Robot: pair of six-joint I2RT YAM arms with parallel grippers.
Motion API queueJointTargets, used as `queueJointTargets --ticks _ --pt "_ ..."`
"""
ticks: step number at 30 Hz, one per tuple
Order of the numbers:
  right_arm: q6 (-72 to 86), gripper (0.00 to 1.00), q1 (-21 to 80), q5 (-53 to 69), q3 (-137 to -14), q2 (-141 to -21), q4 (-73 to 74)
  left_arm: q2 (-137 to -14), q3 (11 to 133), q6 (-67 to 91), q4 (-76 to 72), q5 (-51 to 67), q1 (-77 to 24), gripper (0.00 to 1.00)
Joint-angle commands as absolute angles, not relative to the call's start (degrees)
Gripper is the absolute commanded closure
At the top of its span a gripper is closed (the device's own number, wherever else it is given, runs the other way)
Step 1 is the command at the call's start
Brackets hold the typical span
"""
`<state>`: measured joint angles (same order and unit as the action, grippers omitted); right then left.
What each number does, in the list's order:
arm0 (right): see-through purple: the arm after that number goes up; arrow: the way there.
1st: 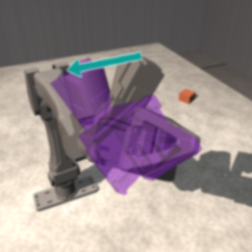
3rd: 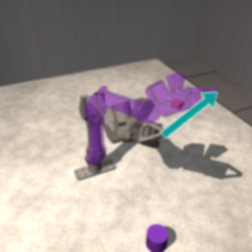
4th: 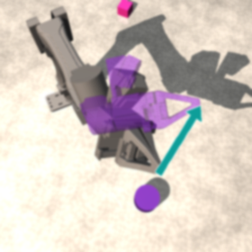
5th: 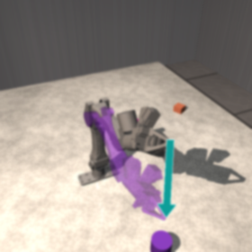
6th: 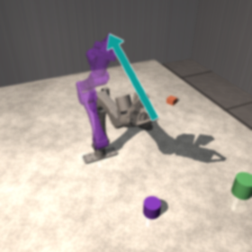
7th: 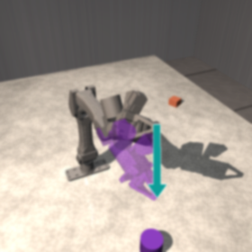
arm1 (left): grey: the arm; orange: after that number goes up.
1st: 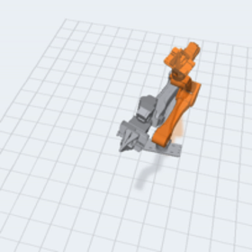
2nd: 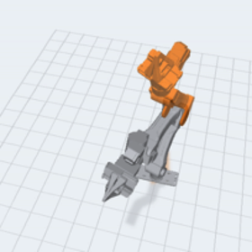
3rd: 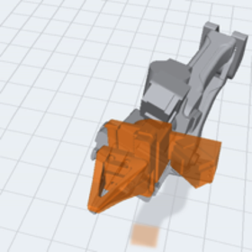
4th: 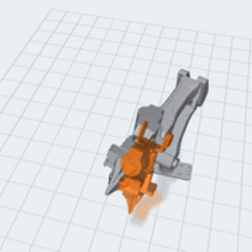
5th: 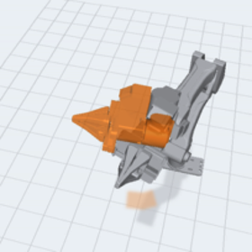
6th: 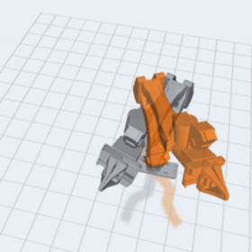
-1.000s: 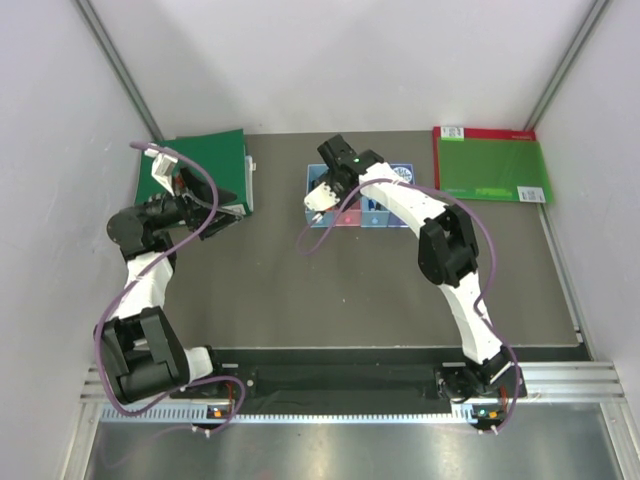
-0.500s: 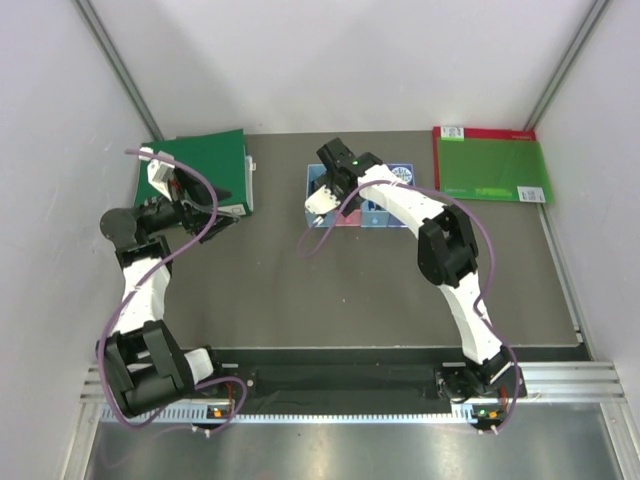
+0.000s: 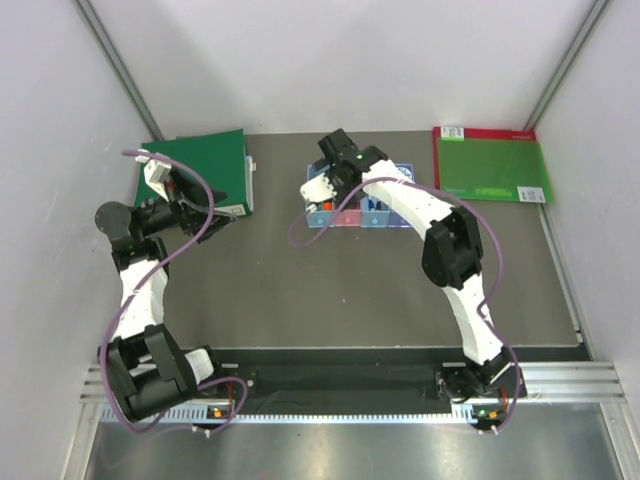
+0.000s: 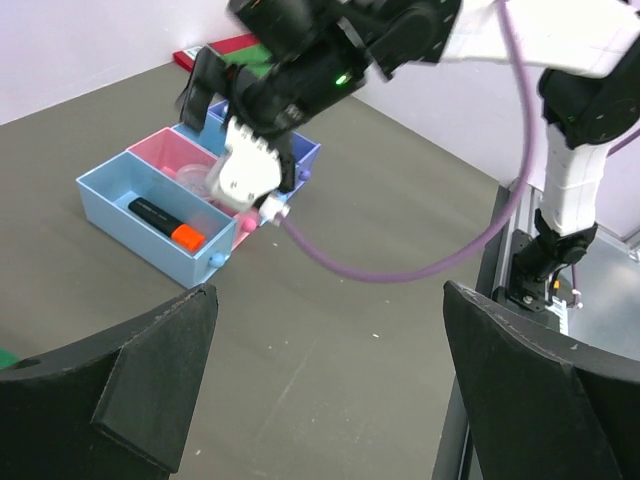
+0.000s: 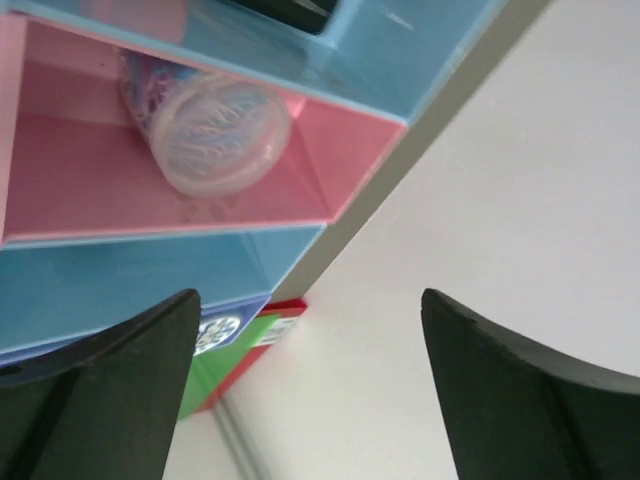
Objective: Sort the stationery into containers
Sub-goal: Place the stationery in the storage box, then reset both arms
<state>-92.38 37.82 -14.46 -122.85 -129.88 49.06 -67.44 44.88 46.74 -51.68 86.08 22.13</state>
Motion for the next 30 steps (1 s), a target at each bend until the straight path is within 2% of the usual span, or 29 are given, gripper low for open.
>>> queueJointTargets --ticks 1,6,7,8,10,11,12,13,15,18,21,22,25,30 --pt "-79.9 0.01 38.2 -11.9 -126.2 -116.9 48.9 -65.8 49.0 46.1 -52.6 90.6 23.9 0.01" --pt "-62.1 0.00 38.1 -9.9 -125.2 -104.0 50.0 -69.3 59.1 47.1 -50.1 86.2 24.8 0.01" --pt "-59.7 0.00 38.2 -10.8 -124.5 -102.0 49.4 -69.8 61.2 44.0 -44.1 85.2 24.7 0.01" --pt "-55.5 0.00 38.1 -10.9 -123.3 -100.1 48.5 -70.3 66.4 40.3 -36.7 82.7 24.9 0.01" --pt "-51.4 0.00 38.1 -12.0 -122.2 -94.6 47.8 -70.6 74.1 15.4 -15.3 77.0 24.1 0.01" --pt "-48.0 0.00 38.1 -12.3 -120.7 -92.7 47.3 -72.0 84.1 4.8 10.8 67.7 22.7 0.01" --pt "-46.4 0.00 38.1 -12.7 -119.9 -89.1 46.7 -73.2 88.5 -8.1 17.5 63.9 18.8 0.01" --pt "-45.0 0.00 38.1 -13.1 -119.2 -87.3 46.4 -75.5 91.8 -8.7 21.0 61.3 17.9 0.01" --pt "-40.0 0.00 38.0 -13.5 -118.4 -83.1 46.7 -77.2 96.7 -1.1 17.8 59.4 17.8 0.01" --pt "-32.3 0.00 35.1 -13.5 -118.9 -78.4 48.3 -77.9 101.3 -0.2 19.6 51.2 15.9 0.01" --pt "-24.5 0.00 27.2 -7.5 -119.1 -74.1 51.6 -77.8 105.8 -7.2 29.4 43.1 11.8 0.01" --pt "-21.7 0.00 24.7 -2.2 -119.7 -73.4 54.6 -77.8 107.0 -9.2 32.5 37.2 10.5 0.01" --pt "-19.2 0.00 18.2 3.0 -119.4 -71.6 61.3 -76.6 108.9 -15.6 38.7 21.6 4.2 0.01" --pt "-15.9 0.00 9.2 12.8 -117.1 -70.4 65.3 -74.4 108.8 -16.1 42.3 15.1 3.2 0.01"
